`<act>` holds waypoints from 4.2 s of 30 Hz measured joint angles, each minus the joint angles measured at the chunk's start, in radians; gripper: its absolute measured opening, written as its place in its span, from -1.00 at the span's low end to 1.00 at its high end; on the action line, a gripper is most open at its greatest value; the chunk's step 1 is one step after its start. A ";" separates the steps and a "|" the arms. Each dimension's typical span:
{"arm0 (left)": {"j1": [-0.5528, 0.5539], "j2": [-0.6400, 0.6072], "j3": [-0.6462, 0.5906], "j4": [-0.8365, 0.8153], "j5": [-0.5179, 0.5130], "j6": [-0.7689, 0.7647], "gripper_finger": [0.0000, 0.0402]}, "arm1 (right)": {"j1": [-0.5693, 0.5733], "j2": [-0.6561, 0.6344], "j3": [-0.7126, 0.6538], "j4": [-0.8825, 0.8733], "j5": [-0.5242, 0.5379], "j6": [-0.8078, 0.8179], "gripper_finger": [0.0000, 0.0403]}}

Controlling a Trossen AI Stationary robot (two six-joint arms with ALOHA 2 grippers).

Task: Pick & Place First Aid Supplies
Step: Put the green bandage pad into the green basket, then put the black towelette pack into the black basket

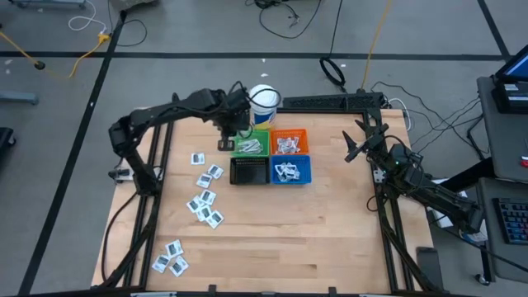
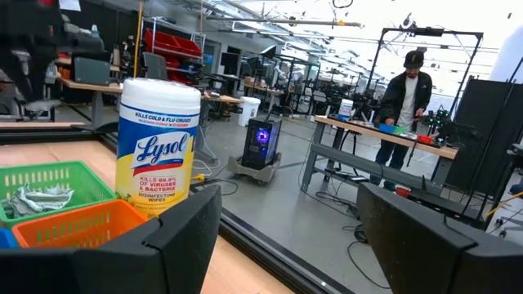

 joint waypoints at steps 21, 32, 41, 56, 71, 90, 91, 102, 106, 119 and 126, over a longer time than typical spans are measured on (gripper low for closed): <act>-0.023 0.215 0.000 0.140 -0.047 -0.053 -0.85 | 0.000 0.000 0.000 0.000 0.000 0.000 0.38; -0.031 0.215 0.000 0.136 -0.135 -0.073 -0.25 | 0.000 0.000 0.000 0.000 0.000 0.000 0.38; -0.043 0.184 -0.002 0.090 -0.137 -0.110 0.01 | 0.000 0.000 0.000 0.000 0.000 0.000 0.38; -0.022 0.013 -0.002 -0.203 -0.076 -0.653 0.03 | 0.000 0.000 0.000 0.000 0.000 0.000 0.38; 0.000 -0.060 -0.144 -0.292 -0.031 -1.016 0.03 | 0.000 0.000 0.000 0.000 0.000 0.000 0.38; 0.134 -0.247 -0.559 -0.075 -0.032 -0.987 0.03 | 0.001 0.000 0.000 0.000 0.000 0.000 0.38; 0.135 -0.247 -0.567 -0.070 -0.033 -0.986 0.03 | 0.001 0.000 0.000 0.000 0.000 0.000 0.38; 0.120 -0.235 -0.685 0.106 -0.023 -1.024 0.03 | 0.001 0.000 0.000 0.000 0.000 0.000 0.38; 0.133 -0.195 -0.697 0.152 -0.022 -1.026 0.03 | 0.001 0.000 0.000 0.000 0.000 0.000 0.38; 0.152 -0.095 -0.697 0.220 -0.010 -1.054 0.02 | 0.001 0.000 0.000 0.000 0.000 0.000 0.38; 0.152 -0.093 -0.697 0.232 0.031 -1.048 -0.45 | 0.001 0.000 0.000 0.000 0.000 0.000 0.38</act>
